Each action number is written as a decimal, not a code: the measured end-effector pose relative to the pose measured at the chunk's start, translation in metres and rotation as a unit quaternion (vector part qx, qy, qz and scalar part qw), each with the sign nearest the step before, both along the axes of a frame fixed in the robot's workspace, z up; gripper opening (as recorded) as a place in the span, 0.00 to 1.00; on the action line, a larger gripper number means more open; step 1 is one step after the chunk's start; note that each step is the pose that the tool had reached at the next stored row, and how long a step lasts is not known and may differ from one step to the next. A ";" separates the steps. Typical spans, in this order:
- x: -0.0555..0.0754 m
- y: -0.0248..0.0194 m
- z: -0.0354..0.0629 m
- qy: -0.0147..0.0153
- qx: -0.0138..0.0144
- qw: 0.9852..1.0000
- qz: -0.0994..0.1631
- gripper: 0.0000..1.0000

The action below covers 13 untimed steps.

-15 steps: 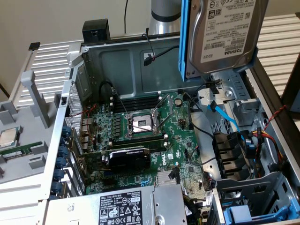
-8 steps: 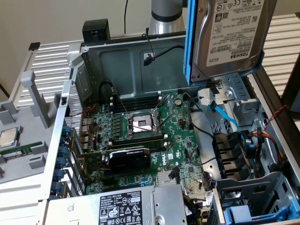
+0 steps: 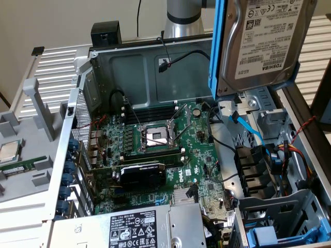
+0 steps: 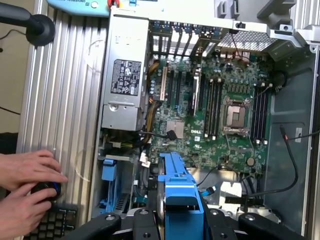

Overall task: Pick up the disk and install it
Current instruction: 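Pick up the disk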

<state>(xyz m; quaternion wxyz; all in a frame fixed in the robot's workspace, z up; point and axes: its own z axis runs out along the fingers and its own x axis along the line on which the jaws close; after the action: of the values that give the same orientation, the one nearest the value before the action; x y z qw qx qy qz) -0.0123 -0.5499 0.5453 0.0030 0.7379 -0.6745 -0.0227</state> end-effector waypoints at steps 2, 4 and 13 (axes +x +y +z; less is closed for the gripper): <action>0.001 -0.0032 0.0000 0.000 0.000 1.000 0.000 0.37; 0.003 -0.0062 0.0000 0.000 0.000 1.000 -0.001 0.37; 0.005 -0.0127 0.0000 0.001 0.000 1.000 -0.002 0.37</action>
<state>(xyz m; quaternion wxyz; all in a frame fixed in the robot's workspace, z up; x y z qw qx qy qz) -0.0069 -0.5626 0.5453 0.0034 0.7364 -0.6761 -0.0233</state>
